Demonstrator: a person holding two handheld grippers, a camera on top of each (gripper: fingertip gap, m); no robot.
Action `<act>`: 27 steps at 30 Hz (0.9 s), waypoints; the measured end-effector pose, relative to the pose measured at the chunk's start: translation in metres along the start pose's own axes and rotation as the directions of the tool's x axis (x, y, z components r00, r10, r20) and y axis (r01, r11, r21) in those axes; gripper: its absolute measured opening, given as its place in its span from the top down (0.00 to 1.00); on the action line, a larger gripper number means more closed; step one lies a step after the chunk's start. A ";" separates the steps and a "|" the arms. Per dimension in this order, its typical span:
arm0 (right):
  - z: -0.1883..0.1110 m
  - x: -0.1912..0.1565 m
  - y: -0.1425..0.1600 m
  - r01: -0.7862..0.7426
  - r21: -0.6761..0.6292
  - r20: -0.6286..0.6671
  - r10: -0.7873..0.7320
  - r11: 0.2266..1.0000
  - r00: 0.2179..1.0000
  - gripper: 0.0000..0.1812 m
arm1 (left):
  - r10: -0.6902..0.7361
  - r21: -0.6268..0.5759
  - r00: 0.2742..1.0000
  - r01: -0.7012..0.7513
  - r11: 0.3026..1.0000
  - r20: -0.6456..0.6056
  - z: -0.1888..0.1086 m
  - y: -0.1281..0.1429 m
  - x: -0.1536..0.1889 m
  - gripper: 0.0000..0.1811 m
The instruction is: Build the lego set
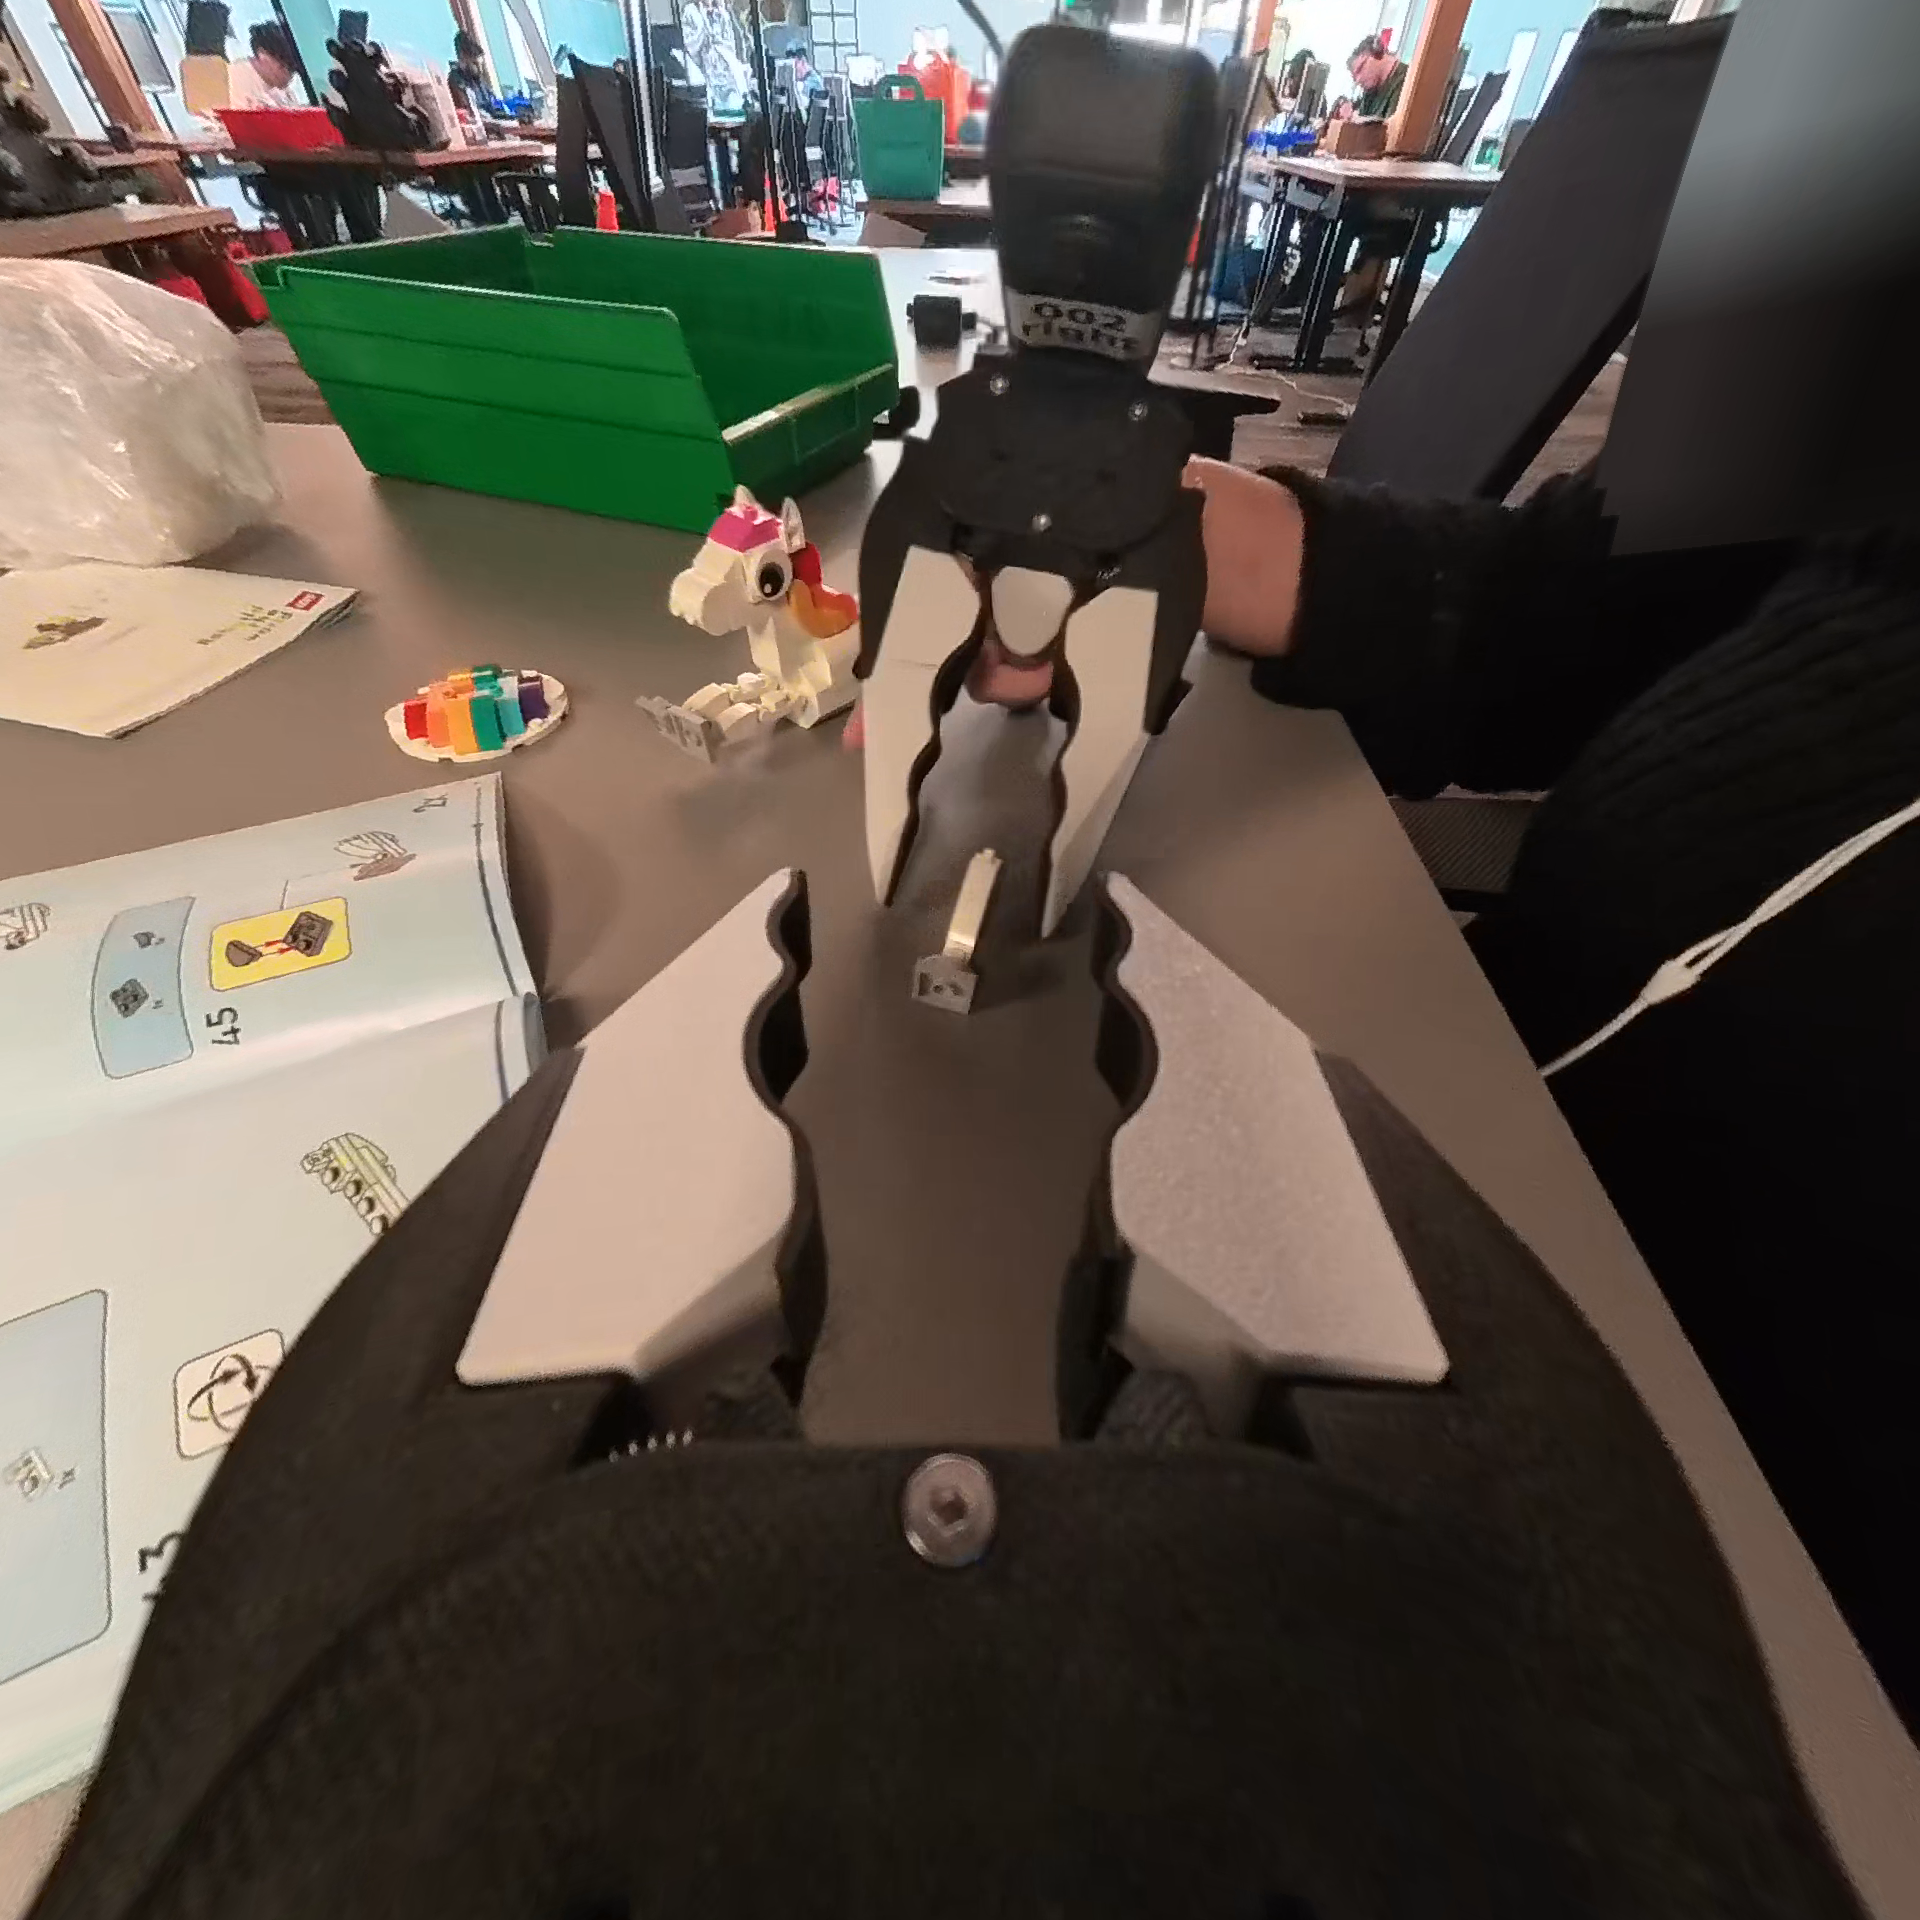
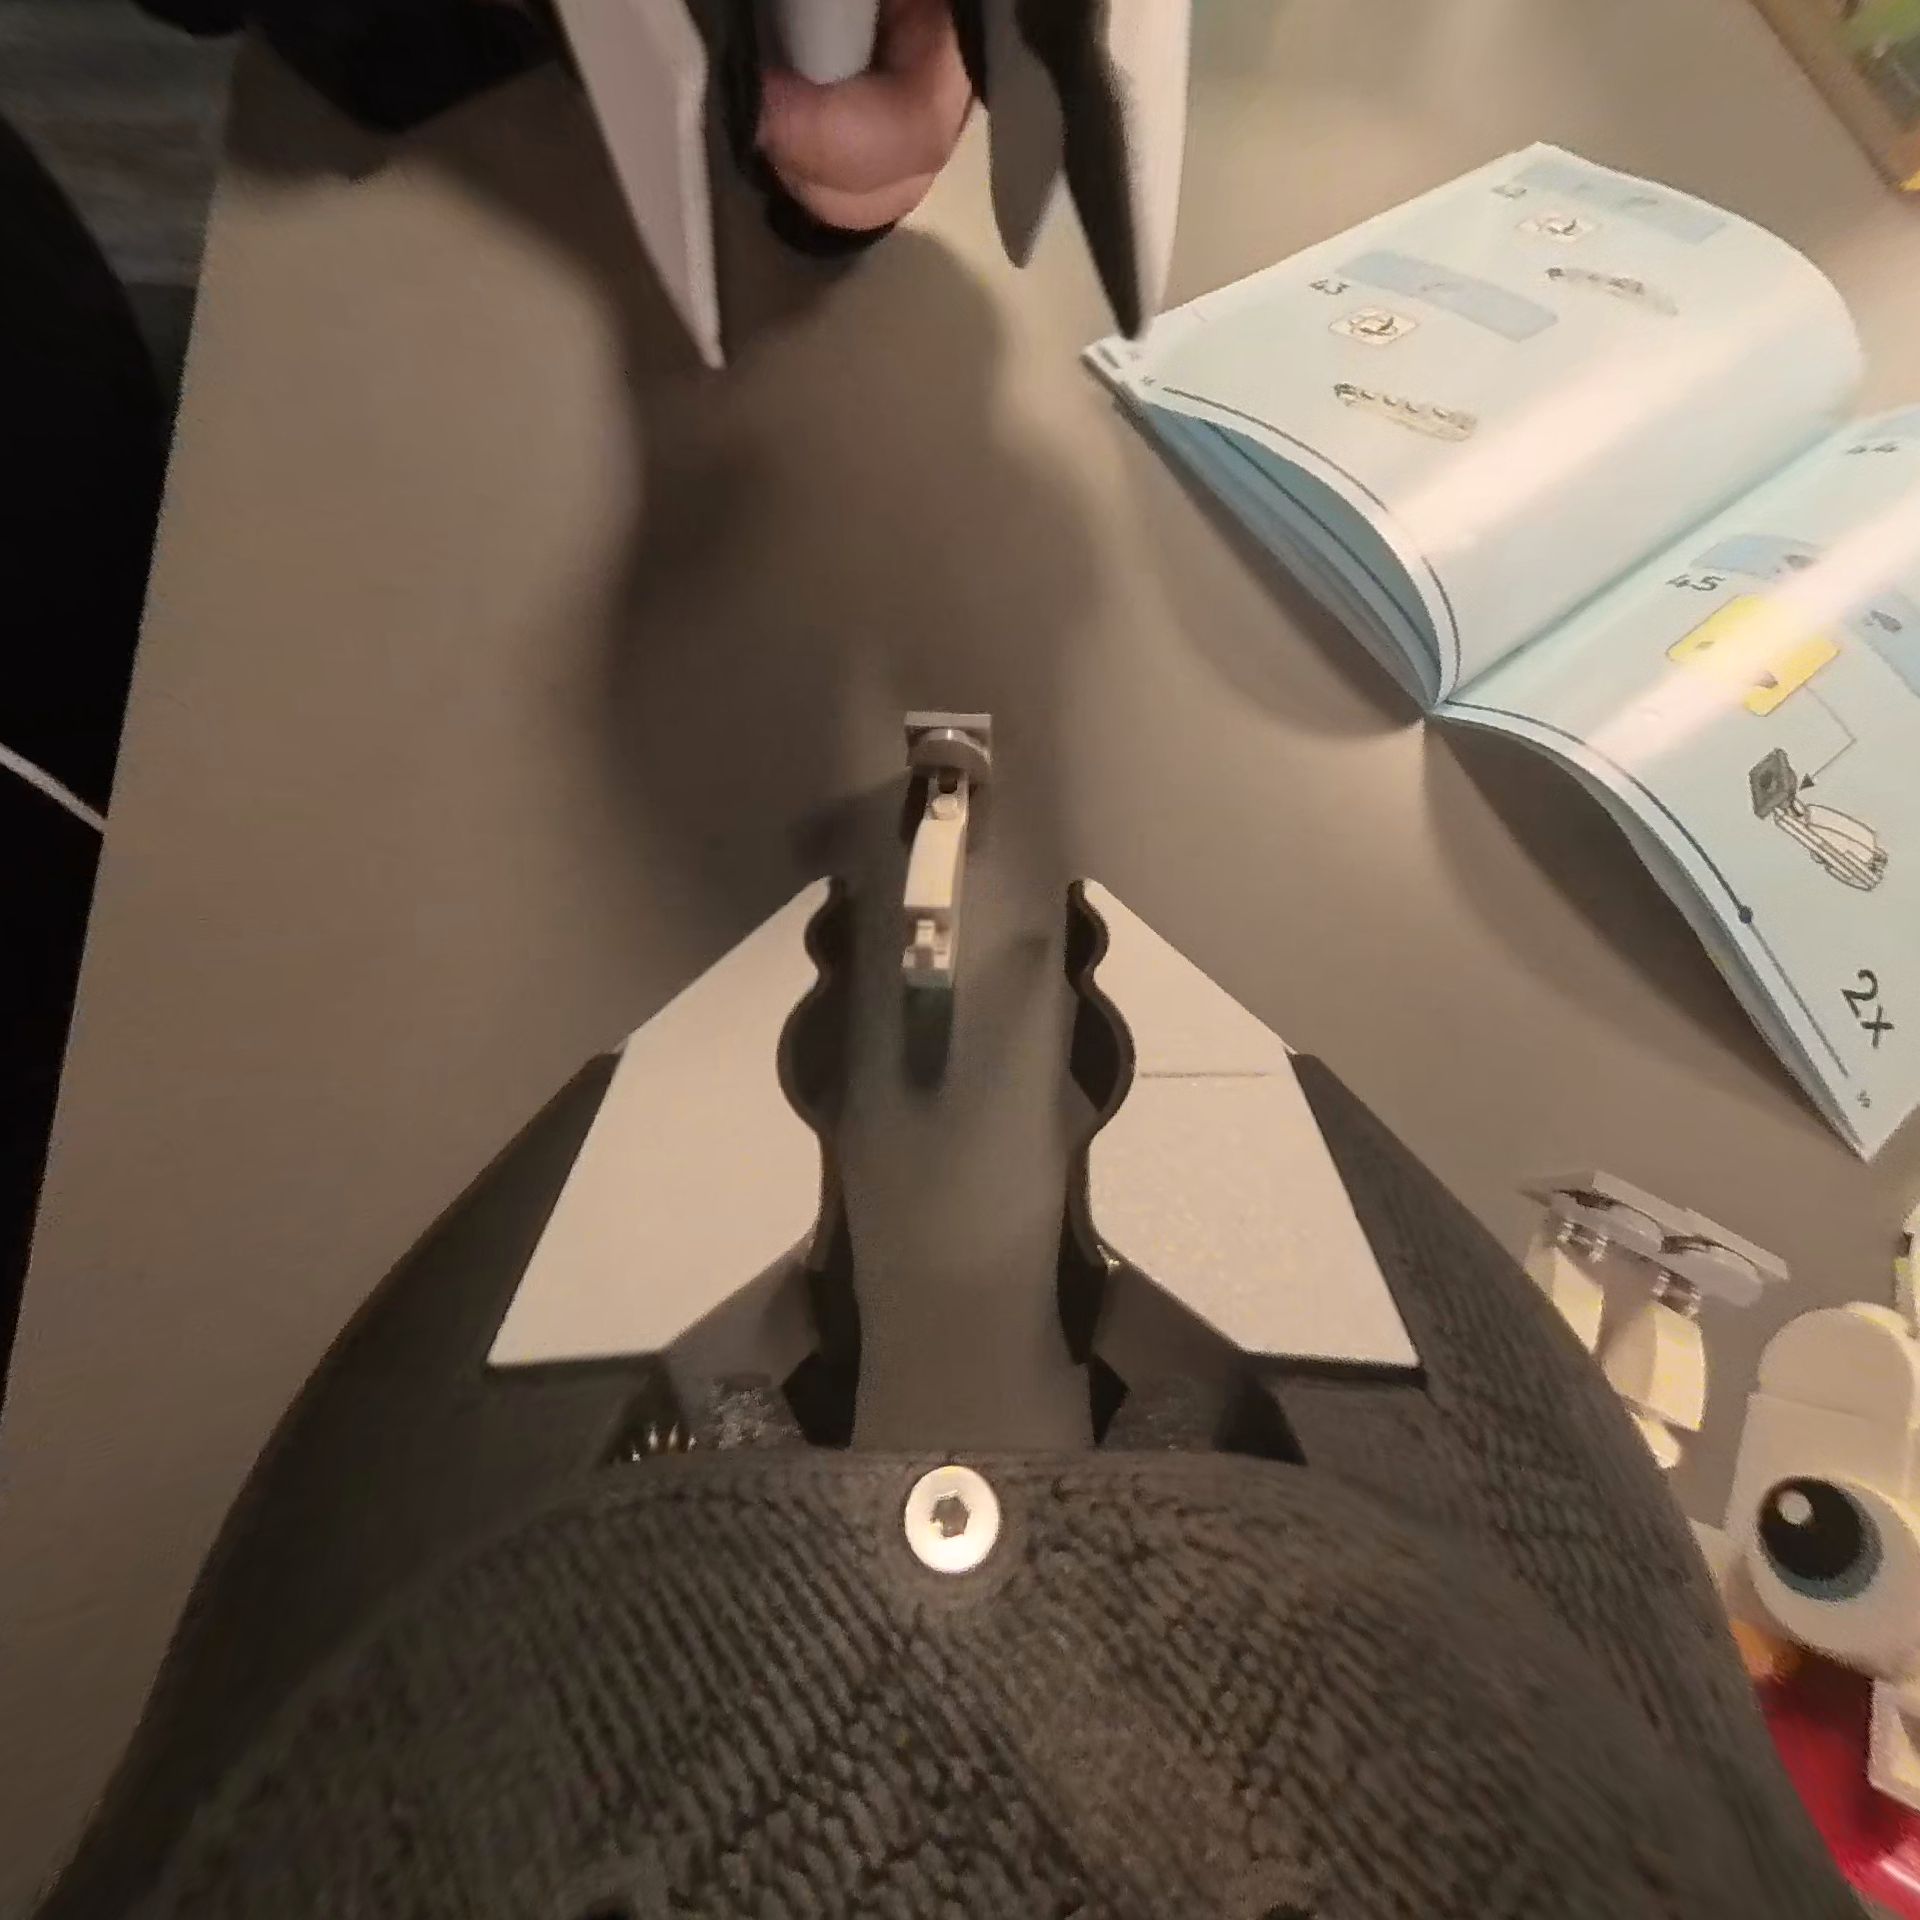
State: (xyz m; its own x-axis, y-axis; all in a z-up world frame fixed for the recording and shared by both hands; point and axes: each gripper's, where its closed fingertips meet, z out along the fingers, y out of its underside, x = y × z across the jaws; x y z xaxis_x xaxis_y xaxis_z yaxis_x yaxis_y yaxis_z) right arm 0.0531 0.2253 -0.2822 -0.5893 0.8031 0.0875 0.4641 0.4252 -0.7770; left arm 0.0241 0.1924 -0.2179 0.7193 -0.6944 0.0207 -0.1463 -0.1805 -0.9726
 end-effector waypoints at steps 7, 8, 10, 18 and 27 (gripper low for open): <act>-0.009 -0.006 -0.010 0.067 0.094 0.020 -0.069 0.993 0.997 0.78 | 0.008 -0.016 1.000 -0.008 1.000 0.000 0.001 0.002 0.001 0.69; -0.010 -0.003 -0.011 0.077 0.100 -0.003 -0.077 0.992 0.997 0.78 | 0.013 -0.023 1.000 -0.013 1.000 0.005 0.002 0.003 0.001 0.68; -0.011 0.004 -0.015 0.108 0.121 -0.059 -0.102 0.987 0.993 0.78 | 0.025 -0.035 1.000 -0.025 0.999 0.007 0.003 0.005 0.001 0.68; -0.018 0.004 -0.038 0.226 0.263 -0.146 -0.193 0.938 0.970 0.81 | 0.055 -0.063 0.998 -0.053 0.997 0.018 0.005 0.008 0.002 0.69; -0.027 0.007 -0.049 0.211 0.353 -0.162 -0.163 0.912 0.973 0.82 | 0.063 -0.081 0.998 -0.061 0.995 0.024 0.005 0.011 0.002 0.69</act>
State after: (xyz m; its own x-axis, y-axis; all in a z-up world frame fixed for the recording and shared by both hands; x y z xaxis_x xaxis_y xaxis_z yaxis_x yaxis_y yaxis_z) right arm 0.0443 0.2210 -0.2262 -0.5418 0.7800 0.3130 0.0652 0.4103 -0.9096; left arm 0.0269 0.1928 -0.2293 0.7249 -0.6873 -0.0460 -0.2439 -0.1937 -0.9503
